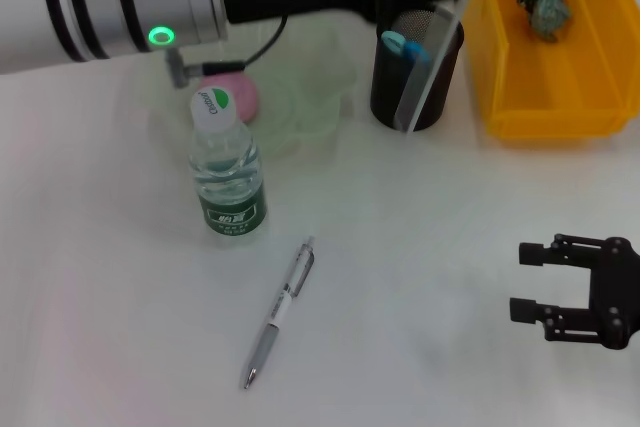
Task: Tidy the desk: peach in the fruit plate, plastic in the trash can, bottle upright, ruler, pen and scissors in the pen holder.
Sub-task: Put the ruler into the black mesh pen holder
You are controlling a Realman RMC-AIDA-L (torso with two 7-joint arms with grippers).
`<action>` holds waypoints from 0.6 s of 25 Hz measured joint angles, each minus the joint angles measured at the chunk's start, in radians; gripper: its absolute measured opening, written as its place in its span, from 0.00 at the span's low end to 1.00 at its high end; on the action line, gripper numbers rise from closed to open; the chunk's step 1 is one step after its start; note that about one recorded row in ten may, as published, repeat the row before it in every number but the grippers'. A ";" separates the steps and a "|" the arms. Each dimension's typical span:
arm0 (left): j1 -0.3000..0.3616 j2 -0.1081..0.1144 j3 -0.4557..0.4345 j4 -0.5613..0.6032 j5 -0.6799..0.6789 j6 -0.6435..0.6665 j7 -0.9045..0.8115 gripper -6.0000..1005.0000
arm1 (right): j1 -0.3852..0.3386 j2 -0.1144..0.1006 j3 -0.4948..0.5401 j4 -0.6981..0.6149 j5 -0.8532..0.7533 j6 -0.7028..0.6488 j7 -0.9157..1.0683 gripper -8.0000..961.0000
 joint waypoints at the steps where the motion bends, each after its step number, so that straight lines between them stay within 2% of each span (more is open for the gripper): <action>1: 0.000 0.000 0.000 0.000 0.000 0.000 0.000 0.39 | 0.000 0.000 0.000 0.000 0.000 0.000 0.000 0.77; 2: -0.022 -0.003 -0.004 -0.084 -0.089 -0.020 0.127 0.40 | 0.009 0.006 0.001 0.000 0.001 0.005 0.000 0.77; 3: -0.022 -0.003 -0.004 -0.084 -0.089 -0.020 0.127 0.40 | 0.009 0.006 0.001 0.000 0.001 0.005 0.000 0.77; 5: -0.050 -0.005 0.013 -0.175 -0.207 -0.072 0.274 0.40 | 0.023 0.018 0.001 0.001 0.002 0.014 0.000 0.77; 6: -0.050 -0.005 0.013 -0.175 -0.207 -0.072 0.274 0.40 | 0.023 0.018 0.001 0.001 0.002 0.014 0.000 0.77; 9: -0.080 -0.006 0.059 -0.241 -0.339 -0.139 0.392 0.41 | 0.035 0.027 0.001 0.008 0.003 0.029 0.000 0.77; 10: -0.096 -0.006 0.099 -0.257 -0.408 -0.189 0.459 0.41 | 0.047 0.029 0.000 0.022 0.003 0.035 0.000 0.77; 11: -0.096 -0.006 0.099 -0.257 -0.408 -0.189 0.459 0.41 | 0.047 0.029 0.000 0.022 0.003 0.035 0.000 0.77; 14: -0.113 -0.006 0.177 -0.260 -0.525 -0.297 0.552 0.41 | 0.063 0.029 0.000 0.047 0.003 0.051 0.000 0.77; 15: -0.126 -0.006 0.226 -0.261 -0.610 -0.368 0.607 0.41 | 0.075 0.030 -0.003 0.062 0.003 0.067 0.000 0.77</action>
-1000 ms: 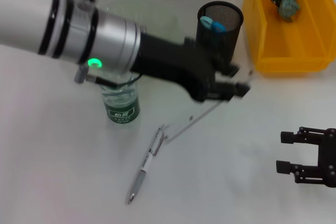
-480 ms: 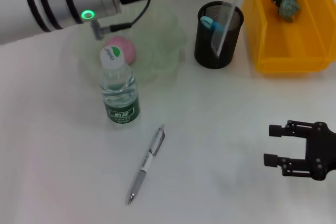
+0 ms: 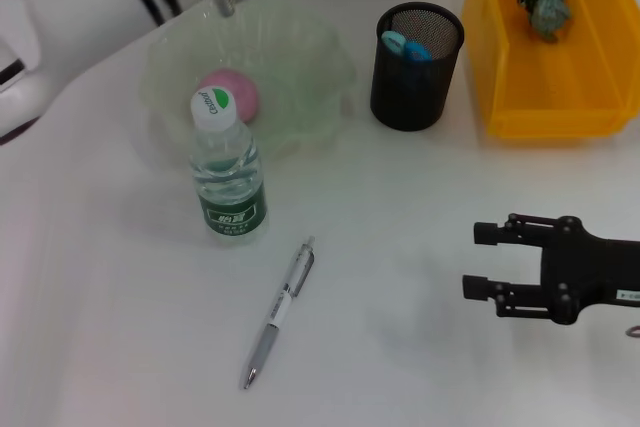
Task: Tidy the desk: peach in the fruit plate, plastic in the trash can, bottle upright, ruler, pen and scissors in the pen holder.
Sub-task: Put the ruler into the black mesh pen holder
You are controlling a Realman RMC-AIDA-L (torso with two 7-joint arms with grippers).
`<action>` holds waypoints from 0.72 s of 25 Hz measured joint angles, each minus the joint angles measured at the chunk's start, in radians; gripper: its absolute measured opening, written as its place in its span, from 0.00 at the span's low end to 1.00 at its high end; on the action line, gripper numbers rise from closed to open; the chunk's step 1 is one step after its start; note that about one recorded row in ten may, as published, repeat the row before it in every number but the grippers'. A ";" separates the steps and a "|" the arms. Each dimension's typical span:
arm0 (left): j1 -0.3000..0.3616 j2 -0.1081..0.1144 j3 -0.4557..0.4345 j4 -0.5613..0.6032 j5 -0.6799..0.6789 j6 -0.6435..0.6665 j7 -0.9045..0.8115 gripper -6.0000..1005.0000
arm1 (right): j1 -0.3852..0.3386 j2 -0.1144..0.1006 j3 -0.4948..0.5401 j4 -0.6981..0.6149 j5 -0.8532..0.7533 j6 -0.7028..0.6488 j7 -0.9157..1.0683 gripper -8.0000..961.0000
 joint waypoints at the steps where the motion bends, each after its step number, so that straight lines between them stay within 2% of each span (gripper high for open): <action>1: 0.000 0.000 0.000 0.000 0.000 0.000 0.000 0.42 | 0.000 0.000 0.000 0.000 0.000 0.000 0.000 0.77; 5: -0.022 0.000 0.082 -0.003 -0.155 -0.104 0.047 0.42 | 0.023 0.014 -0.004 0.014 0.000 0.034 0.000 0.77; 7: -0.027 0.000 0.098 -0.003 -0.174 -0.129 0.051 0.42 | 0.028 0.018 -0.005 0.014 0.000 0.040 0.000 0.77; 10: -0.035 0.000 0.118 -0.008 -0.199 -0.173 0.047 0.43 | 0.057 0.035 -0.007 0.020 0.000 0.059 0.002 0.77; 18: -0.032 0.001 0.156 -0.027 -0.227 -0.190 0.044 0.44 | 0.119 0.037 -0.009 0.082 0.000 0.125 0.002 0.77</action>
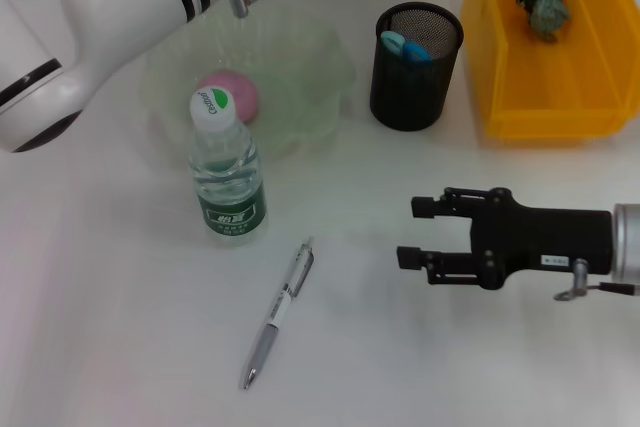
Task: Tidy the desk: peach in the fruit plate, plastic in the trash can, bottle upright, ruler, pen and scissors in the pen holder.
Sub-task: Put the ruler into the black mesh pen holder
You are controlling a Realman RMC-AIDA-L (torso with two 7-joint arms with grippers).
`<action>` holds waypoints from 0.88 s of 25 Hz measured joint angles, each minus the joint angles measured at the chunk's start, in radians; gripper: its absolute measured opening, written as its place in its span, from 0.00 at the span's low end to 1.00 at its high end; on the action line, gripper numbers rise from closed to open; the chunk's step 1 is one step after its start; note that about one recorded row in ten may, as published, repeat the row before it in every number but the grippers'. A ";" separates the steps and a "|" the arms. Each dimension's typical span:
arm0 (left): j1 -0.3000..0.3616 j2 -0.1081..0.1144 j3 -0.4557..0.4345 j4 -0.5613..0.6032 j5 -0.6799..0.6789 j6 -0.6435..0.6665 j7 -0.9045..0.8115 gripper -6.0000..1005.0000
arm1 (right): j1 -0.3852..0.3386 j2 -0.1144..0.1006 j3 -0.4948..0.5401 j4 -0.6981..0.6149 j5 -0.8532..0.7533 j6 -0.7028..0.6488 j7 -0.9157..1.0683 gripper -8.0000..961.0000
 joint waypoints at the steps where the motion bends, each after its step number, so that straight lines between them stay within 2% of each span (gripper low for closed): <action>1: 0.000 0.000 0.007 0.000 -0.005 -0.005 0.000 0.44 | 0.008 0.000 0.000 0.005 0.000 0.006 0.000 0.77; 4: -0.005 0.000 0.025 0.002 -0.024 -0.024 0.000 0.45 | 0.030 0.003 -0.003 0.016 0.000 0.012 0.000 0.77; 11: -0.001 -0.001 0.025 0.015 -0.030 -0.013 -0.014 0.46 | 0.033 0.003 -0.003 0.022 0.000 0.015 -0.001 0.77; 16: 0.011 -0.002 0.027 0.015 -0.029 0.068 -0.039 0.46 | 0.028 0.004 0.000 0.026 0.018 0.016 -0.004 0.77; 17: 0.022 -0.002 0.027 0.015 -0.027 0.126 -0.051 0.46 | 0.026 0.004 0.007 0.031 0.041 0.014 -0.016 0.77; 22: 0.052 -0.002 0.016 0.021 -0.032 0.192 -0.053 0.47 | 0.015 0.005 0.001 0.042 0.117 0.005 -0.042 0.77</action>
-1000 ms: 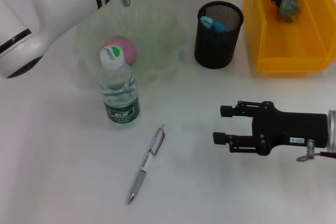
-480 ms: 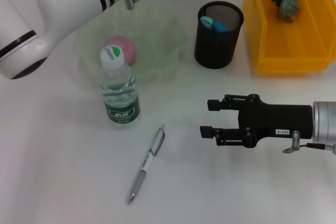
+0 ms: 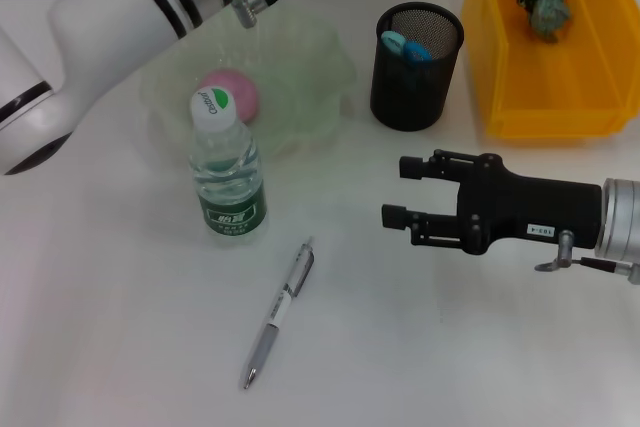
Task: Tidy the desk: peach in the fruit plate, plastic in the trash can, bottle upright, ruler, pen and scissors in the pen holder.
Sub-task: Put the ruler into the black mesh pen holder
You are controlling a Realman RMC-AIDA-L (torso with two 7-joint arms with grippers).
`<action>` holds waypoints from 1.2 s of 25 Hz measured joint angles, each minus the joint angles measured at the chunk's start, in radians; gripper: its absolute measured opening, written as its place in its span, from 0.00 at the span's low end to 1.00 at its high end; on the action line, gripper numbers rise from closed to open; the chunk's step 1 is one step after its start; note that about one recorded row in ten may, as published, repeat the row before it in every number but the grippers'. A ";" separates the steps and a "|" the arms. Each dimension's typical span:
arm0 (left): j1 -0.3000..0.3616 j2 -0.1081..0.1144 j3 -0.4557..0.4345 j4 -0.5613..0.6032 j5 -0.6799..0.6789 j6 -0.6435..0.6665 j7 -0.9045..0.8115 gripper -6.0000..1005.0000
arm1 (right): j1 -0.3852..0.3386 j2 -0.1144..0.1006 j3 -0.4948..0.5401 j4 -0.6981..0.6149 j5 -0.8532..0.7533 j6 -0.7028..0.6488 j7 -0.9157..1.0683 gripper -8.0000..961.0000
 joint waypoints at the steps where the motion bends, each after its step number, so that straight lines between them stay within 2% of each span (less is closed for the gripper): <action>1: 0.000 0.000 0.000 0.000 0.000 0.000 0.000 0.47 | 0.000 0.000 0.000 0.000 0.000 0.000 0.000 0.77; 14: -0.047 0.000 0.015 0.006 -0.001 -0.024 -0.034 0.49 | 0.029 0.003 0.008 0.033 0.028 0.006 -0.021 0.77; 25: -0.085 0.000 0.017 0.029 -0.026 -0.189 -0.066 0.51 | 0.029 0.003 0.003 0.034 0.110 0.007 -0.023 0.77; 30: -0.115 0.000 0.018 0.031 -0.038 -0.208 -0.102 0.52 | 0.033 0.003 0.010 0.043 0.112 0.007 -0.023 0.77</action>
